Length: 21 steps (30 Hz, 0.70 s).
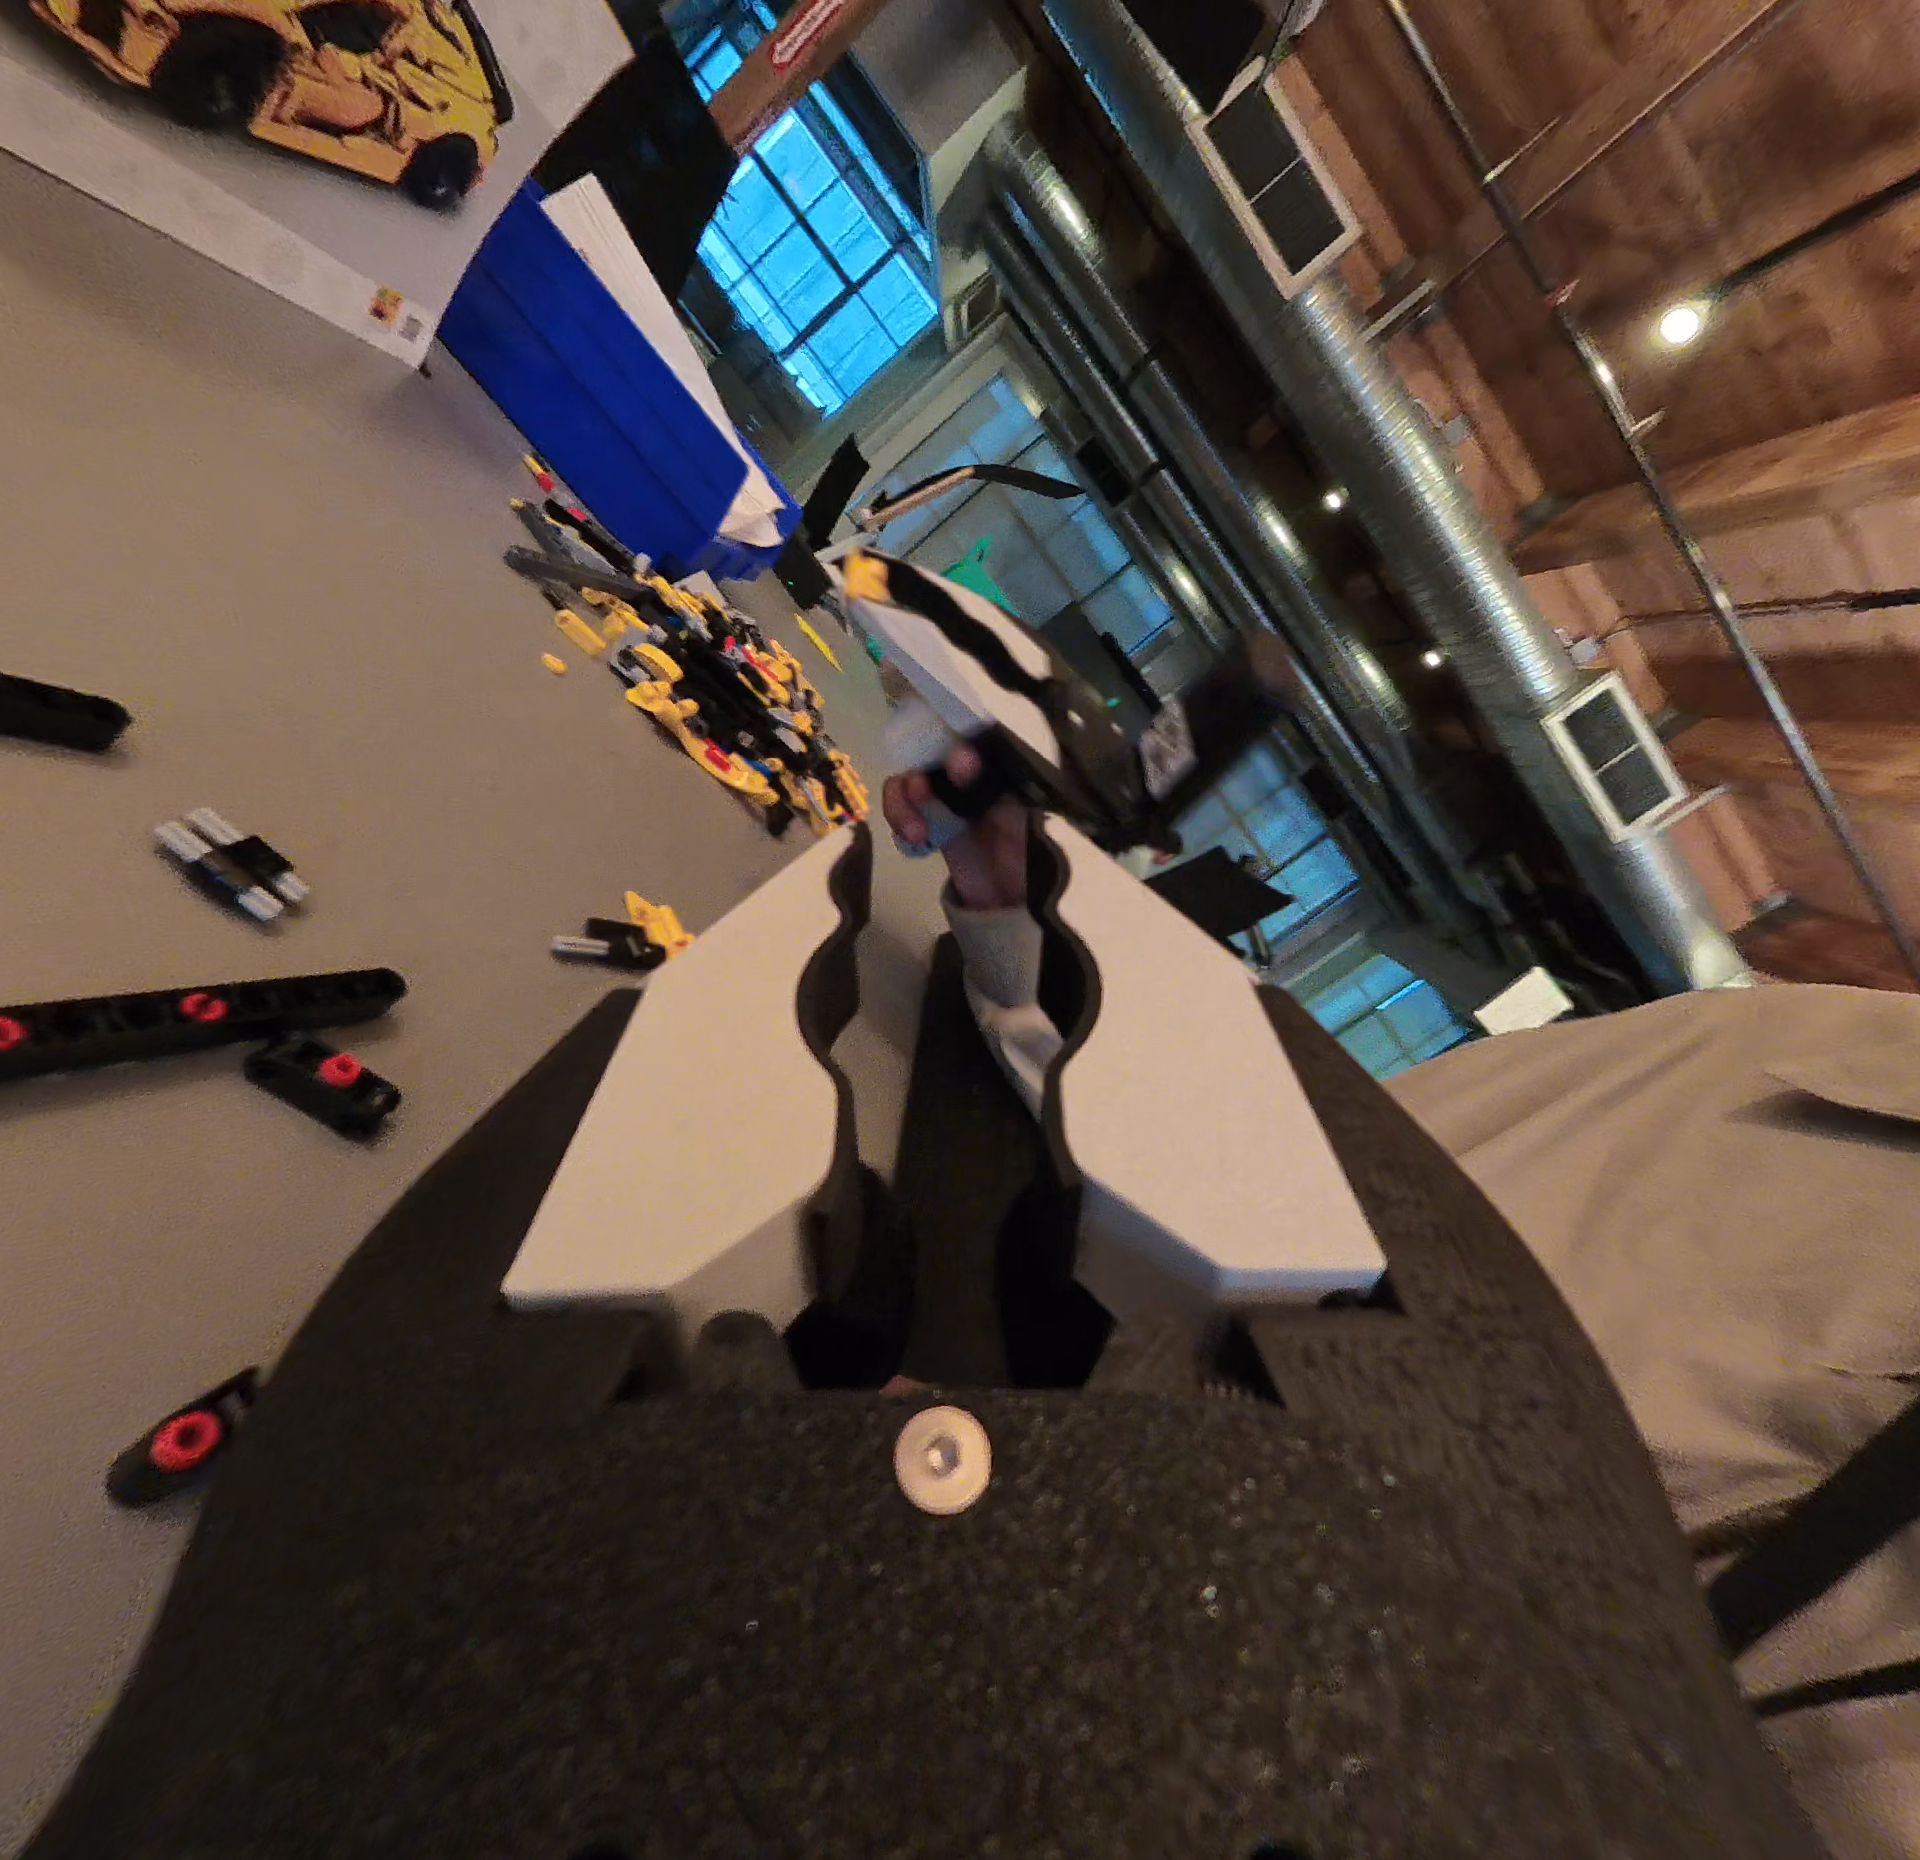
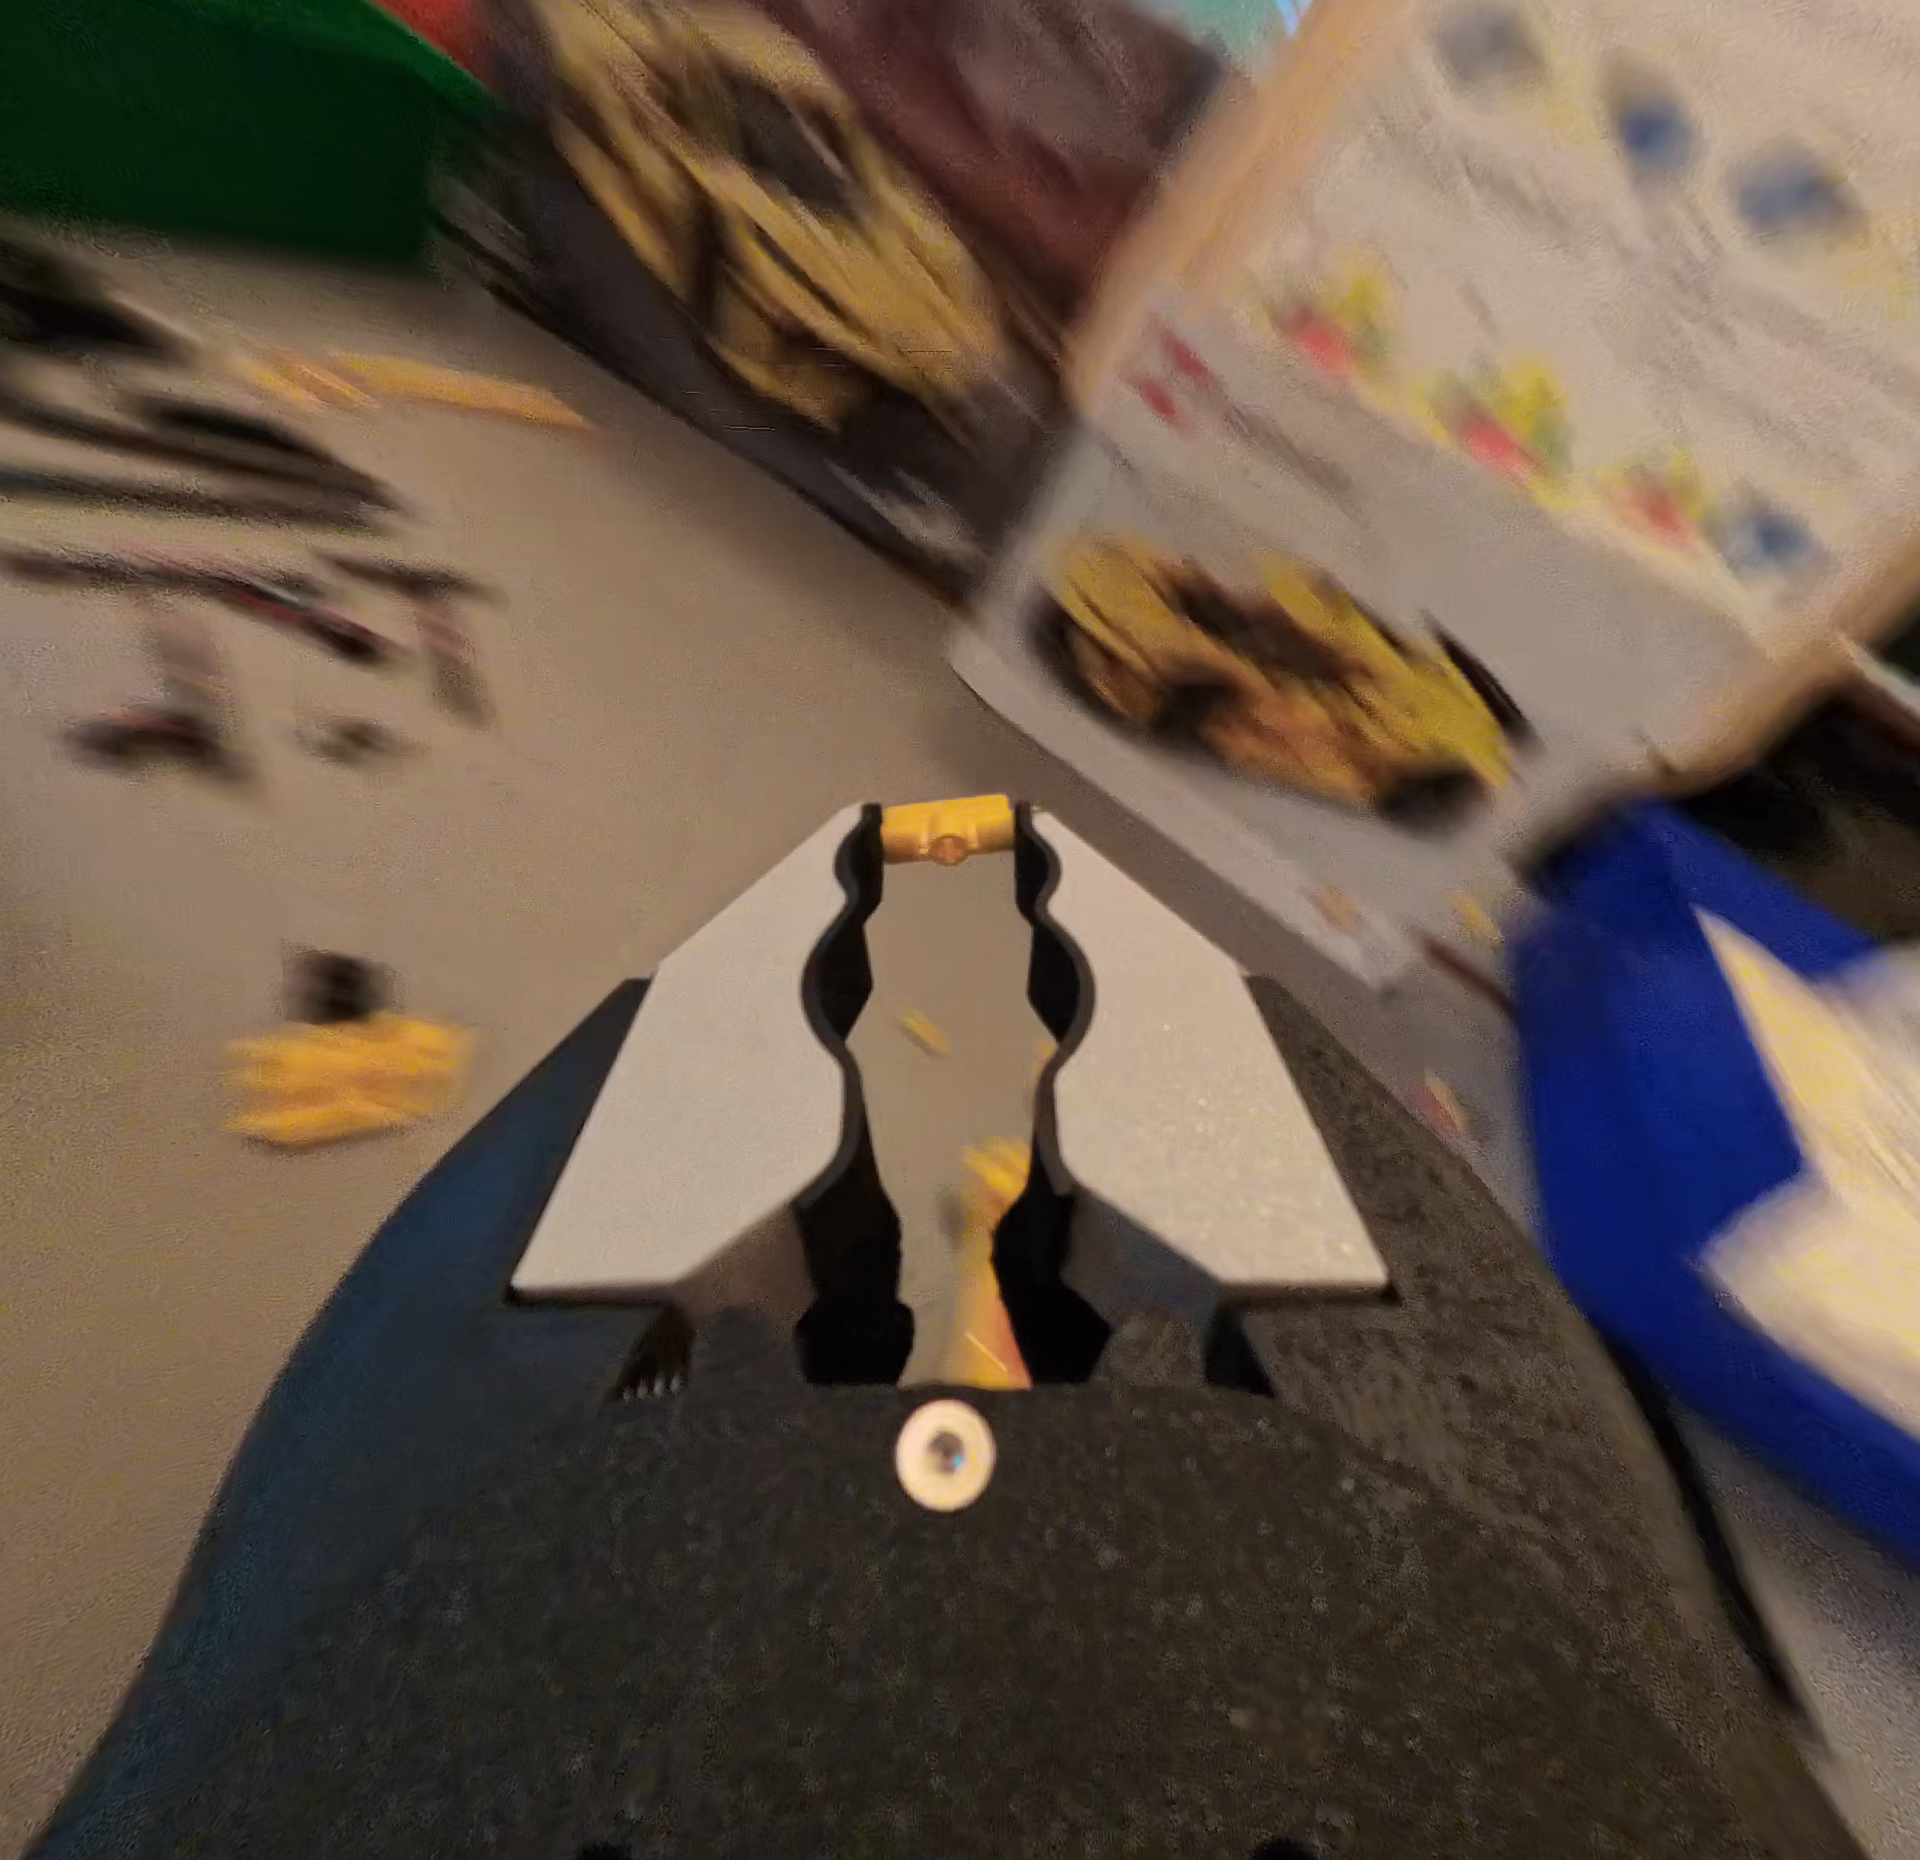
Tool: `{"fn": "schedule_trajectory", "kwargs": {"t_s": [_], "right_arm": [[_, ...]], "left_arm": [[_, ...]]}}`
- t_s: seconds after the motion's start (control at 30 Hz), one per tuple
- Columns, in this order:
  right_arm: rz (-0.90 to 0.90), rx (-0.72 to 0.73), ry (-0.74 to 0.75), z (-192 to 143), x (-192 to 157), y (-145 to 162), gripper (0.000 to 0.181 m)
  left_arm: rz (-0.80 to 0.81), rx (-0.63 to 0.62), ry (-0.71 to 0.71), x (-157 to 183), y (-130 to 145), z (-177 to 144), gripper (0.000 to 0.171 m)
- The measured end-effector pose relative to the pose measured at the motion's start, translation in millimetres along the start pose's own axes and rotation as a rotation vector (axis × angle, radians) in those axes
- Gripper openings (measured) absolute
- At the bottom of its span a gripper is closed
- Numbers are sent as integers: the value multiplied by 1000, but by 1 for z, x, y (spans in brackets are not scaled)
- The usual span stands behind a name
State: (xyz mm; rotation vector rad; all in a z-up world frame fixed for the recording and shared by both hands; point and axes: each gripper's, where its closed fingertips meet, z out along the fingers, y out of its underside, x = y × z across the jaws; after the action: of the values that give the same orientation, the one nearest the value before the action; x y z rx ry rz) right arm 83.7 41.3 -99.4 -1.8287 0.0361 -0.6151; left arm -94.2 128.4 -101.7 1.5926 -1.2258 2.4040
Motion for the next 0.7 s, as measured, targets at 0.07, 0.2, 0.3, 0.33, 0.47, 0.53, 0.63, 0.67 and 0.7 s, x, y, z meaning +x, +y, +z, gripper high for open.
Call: {"fn": "schedule_trajectory", "kwargs": {"t_s": [0.07,0.2,0.3,0.33,0.47,0.53,0.63,0.67,0.7], "right_arm": [[51,-228,215,-16,79,61,25],[307,-397,304,-44,130,130,25],[376,-407,274,-50,132,137,38],[374,-407,285,-52,134,135,42],[278,-274,83,-31,79,72,48],[253,-215,-227,-13,-2,37,52],[123,-301,-586,-5,-111,35,69],[51,-347,-634,-3,-131,45,71],[-12,-393,-635,0,-142,56,71]], "left_arm": [[-8,-40,-5,-2,7,4,27],[57,-127,-6,3,23,13,25],[75,-156,-12,3,27,16,25],[69,-153,-13,3,27,16,25],[28,-125,-6,0,22,14,25],[10,-120,6,1,20,13,25],[5,-118,11,2,20,12,25],[5,-115,11,2,20,11,24],[4,-113,11,2,20,11,24]]}}
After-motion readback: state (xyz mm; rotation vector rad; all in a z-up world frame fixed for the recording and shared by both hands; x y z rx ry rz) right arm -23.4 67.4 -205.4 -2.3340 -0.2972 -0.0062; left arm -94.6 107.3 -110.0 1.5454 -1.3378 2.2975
